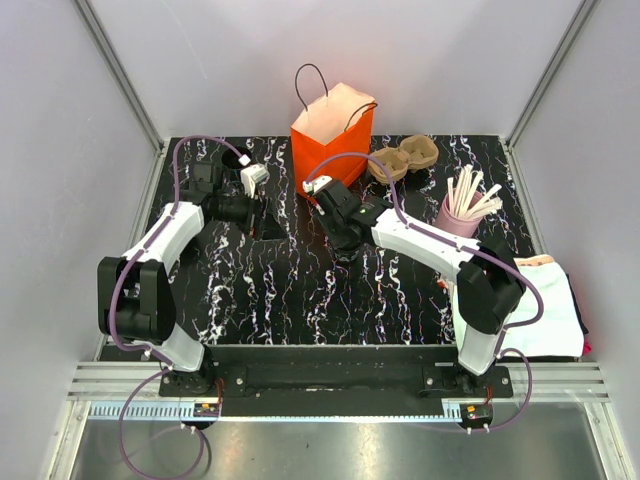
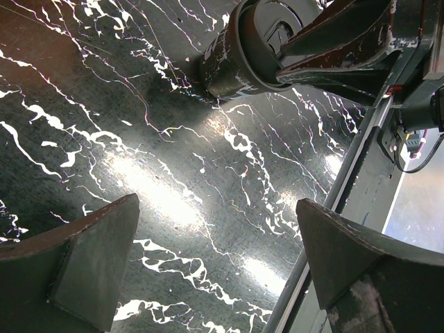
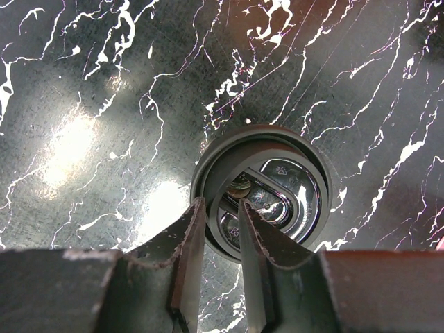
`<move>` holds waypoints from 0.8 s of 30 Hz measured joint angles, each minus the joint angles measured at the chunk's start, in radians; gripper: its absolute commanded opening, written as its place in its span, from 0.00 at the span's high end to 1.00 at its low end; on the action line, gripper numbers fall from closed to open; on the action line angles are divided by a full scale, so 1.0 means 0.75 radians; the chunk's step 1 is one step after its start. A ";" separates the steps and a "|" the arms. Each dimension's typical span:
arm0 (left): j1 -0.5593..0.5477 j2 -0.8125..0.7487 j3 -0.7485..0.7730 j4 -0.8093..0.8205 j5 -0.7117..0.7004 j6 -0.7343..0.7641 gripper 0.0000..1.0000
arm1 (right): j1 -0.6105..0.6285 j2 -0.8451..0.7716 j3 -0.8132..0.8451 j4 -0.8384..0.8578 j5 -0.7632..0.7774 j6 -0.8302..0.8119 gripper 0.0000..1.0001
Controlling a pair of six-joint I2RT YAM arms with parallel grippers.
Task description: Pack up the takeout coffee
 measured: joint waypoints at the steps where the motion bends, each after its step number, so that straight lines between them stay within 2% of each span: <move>1: 0.000 0.000 0.000 0.000 0.000 0.000 0.01 | -0.001 0.000 0.000 0.000 0.000 0.000 0.70; 16: 0.001 0.000 -0.010 0.014 0.001 -0.003 0.01 | 0.000 0.008 0.010 0.000 -0.005 0.020 0.75; 24: 0.001 0.000 -0.021 0.024 0.001 -0.004 0.01 | 0.001 0.020 0.028 0.023 -0.008 0.031 0.96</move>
